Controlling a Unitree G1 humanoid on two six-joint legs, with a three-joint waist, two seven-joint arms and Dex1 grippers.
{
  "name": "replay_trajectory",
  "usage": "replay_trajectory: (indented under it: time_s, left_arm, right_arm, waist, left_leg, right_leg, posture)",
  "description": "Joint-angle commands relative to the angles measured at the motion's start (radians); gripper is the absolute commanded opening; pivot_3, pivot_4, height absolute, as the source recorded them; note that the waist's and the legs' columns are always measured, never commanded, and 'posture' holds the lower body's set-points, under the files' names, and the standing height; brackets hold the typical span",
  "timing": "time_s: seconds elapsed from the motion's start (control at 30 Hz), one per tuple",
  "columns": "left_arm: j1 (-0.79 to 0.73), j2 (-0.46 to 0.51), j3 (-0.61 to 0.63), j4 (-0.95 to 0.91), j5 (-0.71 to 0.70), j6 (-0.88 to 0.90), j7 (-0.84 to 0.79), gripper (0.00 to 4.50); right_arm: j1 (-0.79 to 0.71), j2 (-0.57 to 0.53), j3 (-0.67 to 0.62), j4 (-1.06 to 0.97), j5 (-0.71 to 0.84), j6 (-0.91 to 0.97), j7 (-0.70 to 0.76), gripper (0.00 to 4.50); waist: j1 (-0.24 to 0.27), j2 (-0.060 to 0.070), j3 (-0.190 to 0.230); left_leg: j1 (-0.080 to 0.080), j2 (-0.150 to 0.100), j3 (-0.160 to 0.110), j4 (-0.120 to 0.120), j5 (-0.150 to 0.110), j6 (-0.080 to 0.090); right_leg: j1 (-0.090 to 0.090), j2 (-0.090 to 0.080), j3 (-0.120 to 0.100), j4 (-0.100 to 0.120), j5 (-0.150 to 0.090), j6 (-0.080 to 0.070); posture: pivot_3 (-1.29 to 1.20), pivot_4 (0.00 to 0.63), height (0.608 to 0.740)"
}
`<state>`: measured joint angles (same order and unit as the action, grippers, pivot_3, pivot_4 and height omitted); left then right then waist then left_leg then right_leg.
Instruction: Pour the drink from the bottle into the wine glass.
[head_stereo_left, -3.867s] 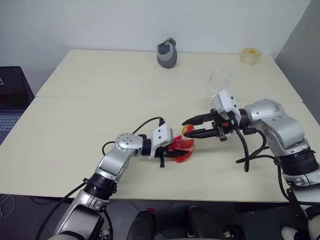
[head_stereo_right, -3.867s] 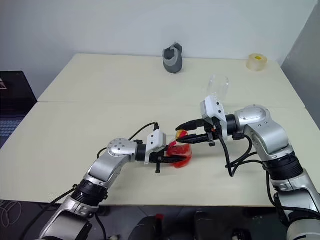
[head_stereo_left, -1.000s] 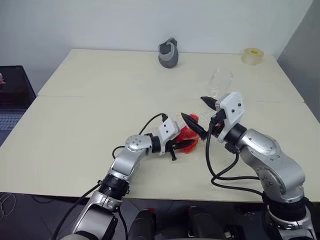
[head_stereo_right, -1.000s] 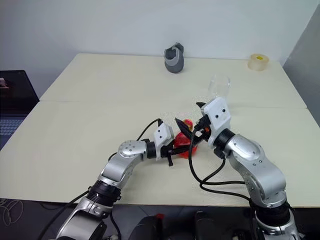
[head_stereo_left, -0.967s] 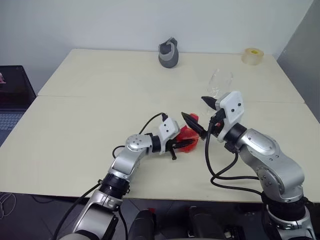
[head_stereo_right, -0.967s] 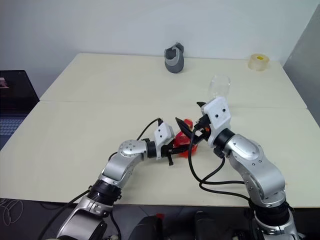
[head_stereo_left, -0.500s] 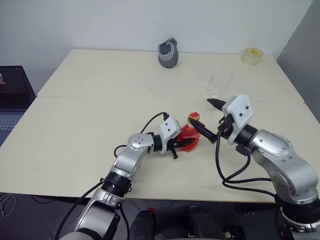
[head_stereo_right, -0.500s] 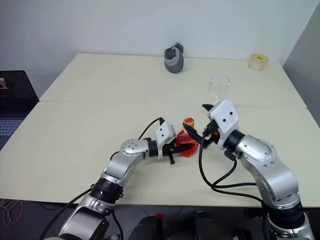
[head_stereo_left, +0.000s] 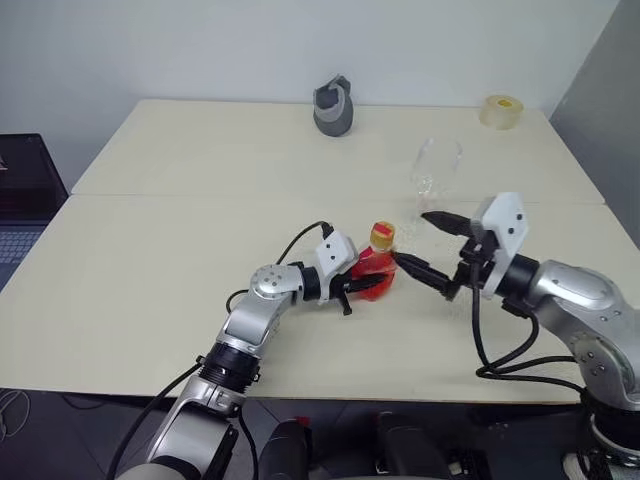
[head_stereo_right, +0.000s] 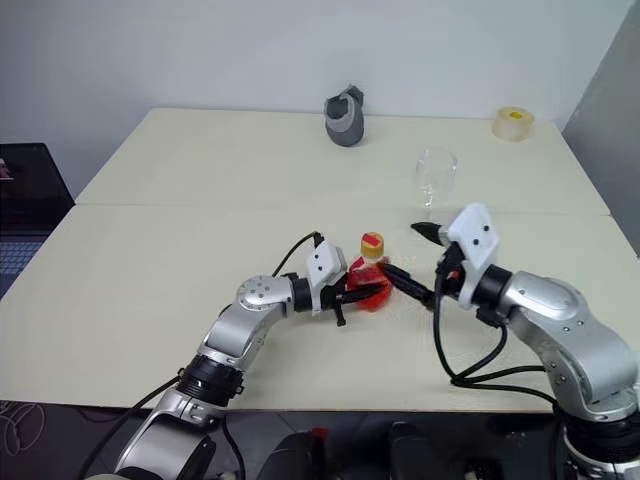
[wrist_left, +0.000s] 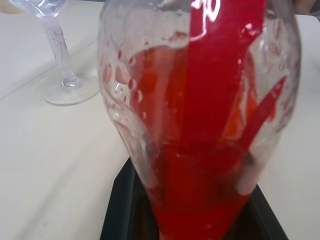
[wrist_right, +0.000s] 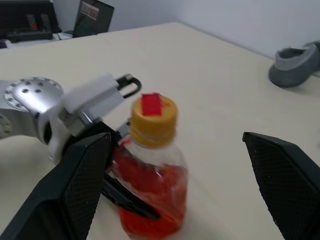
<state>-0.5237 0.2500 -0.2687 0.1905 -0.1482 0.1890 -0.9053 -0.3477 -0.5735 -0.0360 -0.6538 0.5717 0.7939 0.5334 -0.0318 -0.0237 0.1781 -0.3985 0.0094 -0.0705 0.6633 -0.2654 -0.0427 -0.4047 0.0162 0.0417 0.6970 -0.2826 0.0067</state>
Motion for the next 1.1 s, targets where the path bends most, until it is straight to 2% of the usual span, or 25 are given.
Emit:
replay_trajectory:
  time_s: [0.03, 0.17, 0.3, 0.47, 0.6, 0.8, 0.9, 1.1]
  left_arm:
    - [-0.026, -0.006, 0.012, -0.023, -0.009, -0.022, -0.001, 0.71]
    - [-0.025, -0.007, 0.009, -0.025, -0.007, -0.024, -0.001, 0.71]
    - [-0.025, -0.007, 0.009, -0.027, -0.006, -0.023, 0.0, 0.71]
    - [-0.017, -0.004, 0.011, -0.032, -0.005, -0.022, 0.003, 0.71]
    - [-0.012, -0.003, 0.012, -0.036, -0.004, -0.021, 0.001, 0.71]
    - [-0.017, -0.002, 0.015, -0.027, -0.004, -0.024, -0.003, 0.69]
    - [-0.018, -0.001, 0.014, -0.026, -0.004, -0.025, -0.004, 0.69]
    - [-0.019, -0.002, 0.013, -0.026, -0.003, -0.024, -0.005, 0.69]
  right_arm:
    - [-0.061, 0.049, 0.061, -0.009, -0.047, -0.015, -0.069, 4.5]
    - [-0.104, 0.094, 0.109, 0.048, -0.115, -0.039, -0.117, 4.5]
    - [-0.127, 0.116, 0.104, 0.085, -0.145, -0.041, -0.138, 4.5]
    - [-0.084, 0.094, -0.022, 0.099, -0.068, 0.01, -0.122, 4.5]
    - [-0.014, 0.004, -0.07, 0.088, -0.043, 0.012, -0.057, 4.5]
    - [0.022, -0.071, -0.114, 0.062, 0.026, 0.031, 0.017, 4.5]
    - [0.009, -0.066, -0.096, 0.021, 0.071, 0.055, 0.026, 4.5]
    - [-0.049, 0.032, 0.014, -0.033, 0.066, 0.077, -0.063, 4.5]
  waist:
    - [0.001, 0.0, 0.0]
    - [0.003, 0.0, 0.0]
    - [0.003, 0.0, 0.0]
    - [0.003, 0.0, 0.0]
    - [0.004, 0.0, 0.0]
    - [0.003, 0.0, 0.0]
    - [0.0, 0.0, 0.0]
    - [0.001, 0.0, 0.0]
  left_leg:
    - [0.0, 0.0, 0.0, 0.0, 0.0, 0.0]
    - [-0.001, -0.001, 0.0, 0.0, 0.0, 0.0]
    - [-0.001, -0.001, 0.0, 0.001, 0.0, 0.0]
    - [-0.001, -0.001, -0.001, 0.0, 0.0, 0.0]
    - [-0.001, -0.001, -0.001, 0.001, 0.0, 0.0]
    - [-0.001, -0.001, 0.0, 0.0, 0.0, 0.0]
    - [0.0, 0.0, 0.001, -0.001, 0.0, 0.0]
    - [0.0, 0.0, 0.0, 0.0, 0.0, 0.0]
  right_leg:
    - [0.0, 0.0, 0.0, 0.0, 0.0, 0.0]
    - [0.0, -0.001, 0.0, -0.001, 0.0, 0.0]
    - [0.0, -0.001, 0.0, -0.001, 0.0, 0.0]
    - [0.0, -0.001, -0.001, -0.001, 0.0, 0.0]
    - [0.0, -0.001, 0.0, -0.001, 0.0, 0.0]
    - [0.0, -0.001, 0.0, -0.001, 0.0, 0.0]
    - [0.0, 0.0, 0.0, -0.001, 0.0, 0.0]
    - [0.0, 0.0, 0.0, 0.0, 0.0, 0.0]
  posture:
    - [0.0, 0.15, 0.74]
    - [0.0, 0.15, 0.74]
    - [0.0, 0.15, 0.74]
    - [0.0, 0.15, 0.74]
    - [0.0, 0.15, 0.74]
    - [0.0, 0.15, 0.74]
    - [0.0, 0.15, 0.74]
    - [0.0, 0.15, 0.74]
